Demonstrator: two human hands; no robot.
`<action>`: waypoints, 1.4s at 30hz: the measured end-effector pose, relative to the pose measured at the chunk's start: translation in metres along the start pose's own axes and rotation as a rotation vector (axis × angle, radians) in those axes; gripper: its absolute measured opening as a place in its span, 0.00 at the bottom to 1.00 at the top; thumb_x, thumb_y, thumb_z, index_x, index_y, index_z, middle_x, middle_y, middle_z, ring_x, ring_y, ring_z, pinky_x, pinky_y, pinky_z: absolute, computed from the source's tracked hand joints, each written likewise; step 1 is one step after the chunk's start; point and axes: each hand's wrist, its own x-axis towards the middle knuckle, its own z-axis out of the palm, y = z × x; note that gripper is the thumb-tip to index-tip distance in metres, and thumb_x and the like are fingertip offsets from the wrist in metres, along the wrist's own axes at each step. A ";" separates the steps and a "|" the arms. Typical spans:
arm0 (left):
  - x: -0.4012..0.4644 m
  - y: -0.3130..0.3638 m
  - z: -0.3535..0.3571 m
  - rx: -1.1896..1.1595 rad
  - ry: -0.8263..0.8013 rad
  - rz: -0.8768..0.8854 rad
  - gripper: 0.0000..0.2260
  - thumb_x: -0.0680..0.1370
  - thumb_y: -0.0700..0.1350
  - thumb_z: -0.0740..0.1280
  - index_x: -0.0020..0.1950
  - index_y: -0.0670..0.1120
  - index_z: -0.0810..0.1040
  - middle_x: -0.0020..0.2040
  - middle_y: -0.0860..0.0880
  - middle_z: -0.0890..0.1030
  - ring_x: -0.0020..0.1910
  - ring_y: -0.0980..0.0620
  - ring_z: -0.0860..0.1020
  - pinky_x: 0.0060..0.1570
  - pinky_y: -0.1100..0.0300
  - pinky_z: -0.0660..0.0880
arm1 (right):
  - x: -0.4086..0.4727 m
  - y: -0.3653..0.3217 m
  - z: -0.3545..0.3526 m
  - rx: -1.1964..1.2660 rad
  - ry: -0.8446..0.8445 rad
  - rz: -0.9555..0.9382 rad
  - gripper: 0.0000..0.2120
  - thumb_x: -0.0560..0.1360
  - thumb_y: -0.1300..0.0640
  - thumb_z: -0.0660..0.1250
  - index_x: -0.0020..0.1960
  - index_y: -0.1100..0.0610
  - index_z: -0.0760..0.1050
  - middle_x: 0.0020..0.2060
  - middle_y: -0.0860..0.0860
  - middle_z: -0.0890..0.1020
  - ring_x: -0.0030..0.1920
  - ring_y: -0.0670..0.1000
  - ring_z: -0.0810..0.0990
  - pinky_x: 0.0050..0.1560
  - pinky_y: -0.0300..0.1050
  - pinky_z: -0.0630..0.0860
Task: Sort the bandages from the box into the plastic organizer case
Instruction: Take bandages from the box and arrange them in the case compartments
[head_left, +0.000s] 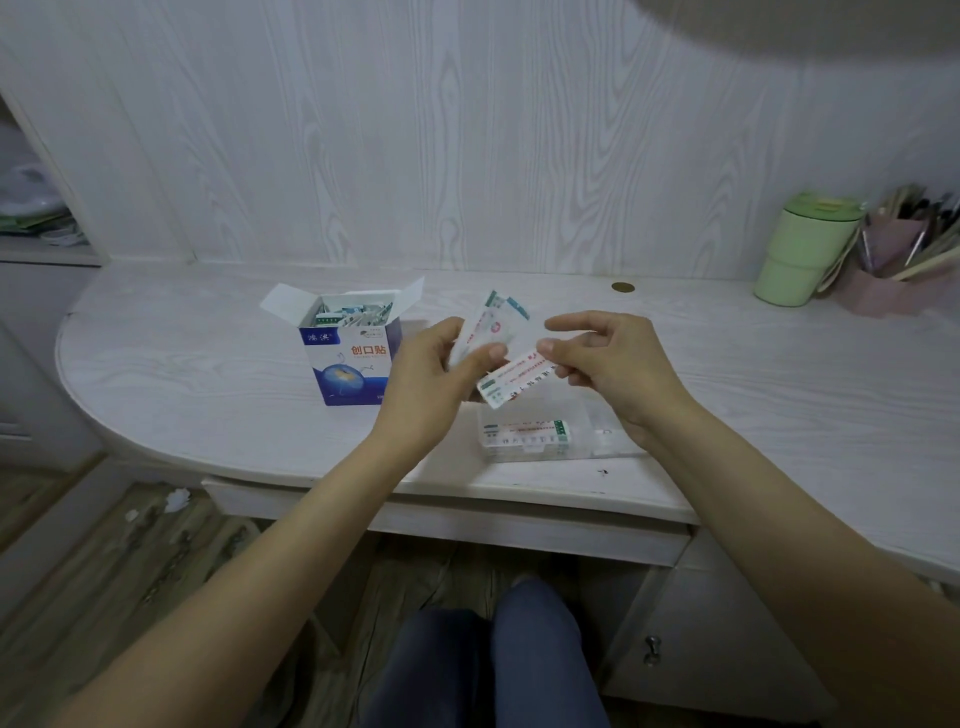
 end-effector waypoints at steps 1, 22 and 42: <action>0.001 0.000 -0.002 -0.018 0.045 -0.003 0.03 0.77 0.39 0.66 0.50 0.44 0.78 0.38 0.51 0.83 0.35 0.55 0.83 0.33 0.65 0.78 | 0.001 0.003 -0.002 -0.003 0.001 0.014 0.06 0.72 0.63 0.72 0.49 0.57 0.81 0.34 0.53 0.82 0.29 0.41 0.78 0.35 0.32 0.75; 0.001 0.000 -0.005 -0.023 0.039 -0.030 0.05 0.77 0.39 0.67 0.50 0.47 0.77 0.37 0.49 0.84 0.28 0.53 0.81 0.31 0.64 0.78 | -0.007 0.023 0.008 -0.946 -0.116 -0.144 0.02 0.73 0.56 0.71 0.42 0.53 0.81 0.40 0.50 0.82 0.44 0.50 0.79 0.40 0.43 0.73; 0.003 0.007 0.016 0.006 -0.113 -0.055 0.05 0.78 0.47 0.66 0.52 0.48 0.79 0.37 0.48 0.84 0.22 0.57 0.69 0.23 0.68 0.65 | -0.001 -0.006 -0.017 -0.167 -0.029 -0.180 0.12 0.70 0.58 0.75 0.52 0.54 0.79 0.31 0.50 0.83 0.30 0.43 0.80 0.36 0.31 0.76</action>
